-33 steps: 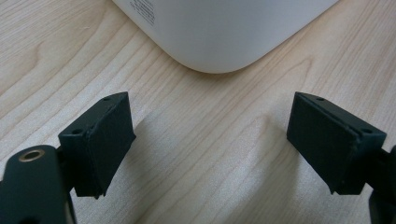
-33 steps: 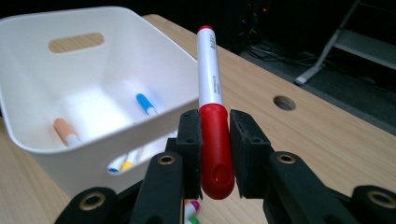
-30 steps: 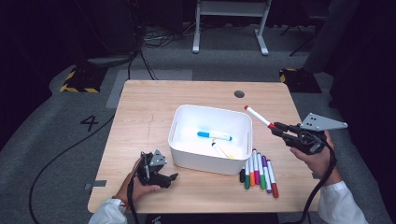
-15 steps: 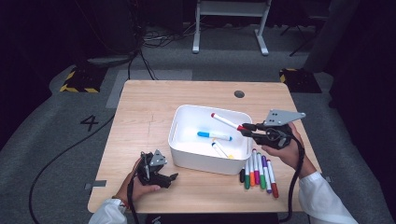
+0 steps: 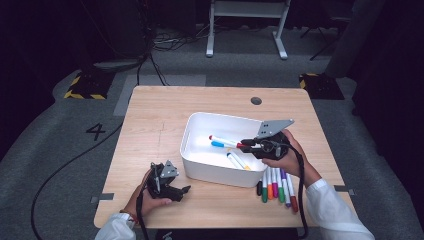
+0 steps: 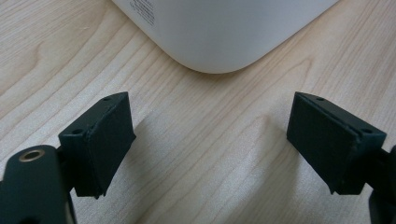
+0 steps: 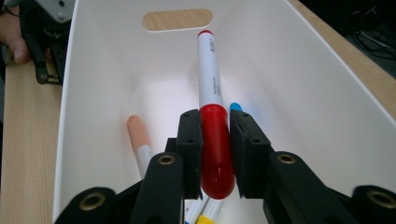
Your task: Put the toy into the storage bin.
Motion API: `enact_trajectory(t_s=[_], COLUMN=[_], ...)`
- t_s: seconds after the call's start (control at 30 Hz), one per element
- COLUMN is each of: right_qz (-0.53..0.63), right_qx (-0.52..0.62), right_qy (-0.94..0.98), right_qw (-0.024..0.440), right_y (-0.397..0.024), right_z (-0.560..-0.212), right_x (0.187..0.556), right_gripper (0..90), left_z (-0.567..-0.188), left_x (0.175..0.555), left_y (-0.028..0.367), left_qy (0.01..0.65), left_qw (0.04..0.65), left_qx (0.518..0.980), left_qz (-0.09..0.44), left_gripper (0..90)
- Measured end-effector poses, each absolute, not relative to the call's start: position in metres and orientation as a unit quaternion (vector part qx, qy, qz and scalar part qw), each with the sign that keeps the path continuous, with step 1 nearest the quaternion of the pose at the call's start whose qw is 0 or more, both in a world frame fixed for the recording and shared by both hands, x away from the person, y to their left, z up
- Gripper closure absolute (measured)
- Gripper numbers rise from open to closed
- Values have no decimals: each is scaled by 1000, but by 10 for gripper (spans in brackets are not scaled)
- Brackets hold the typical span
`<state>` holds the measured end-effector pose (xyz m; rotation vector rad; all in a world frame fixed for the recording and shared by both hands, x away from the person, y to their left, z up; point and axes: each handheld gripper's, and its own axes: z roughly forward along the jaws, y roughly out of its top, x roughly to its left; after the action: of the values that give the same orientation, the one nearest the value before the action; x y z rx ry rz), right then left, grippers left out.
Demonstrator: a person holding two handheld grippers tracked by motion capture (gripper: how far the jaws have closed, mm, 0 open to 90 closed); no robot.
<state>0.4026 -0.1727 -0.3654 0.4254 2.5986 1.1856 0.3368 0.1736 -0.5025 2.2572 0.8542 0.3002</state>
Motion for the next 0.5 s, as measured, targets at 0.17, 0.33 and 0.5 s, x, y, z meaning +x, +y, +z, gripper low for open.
enact_trajectory(t_s=[0.17,0.33,0.5], right_qz=[381,358,345], right_qx=[131,101,75], right_qy=[908,923,932], right_qw=[114,95,77], right_y=[-165,-161,-159], right_z=[-372,-377,-378], right_x=[403,400,396], right_gripper=[749,749,749], left_z=[-503,-503,-503], left_x=[337,337,337], left_y=[174,173,173], left_qy=[329,329,330], left_qw=[347,349,349], left_qx=[870,870,870], left_qz=[116,113,113], left_gripper=[149,149,149])
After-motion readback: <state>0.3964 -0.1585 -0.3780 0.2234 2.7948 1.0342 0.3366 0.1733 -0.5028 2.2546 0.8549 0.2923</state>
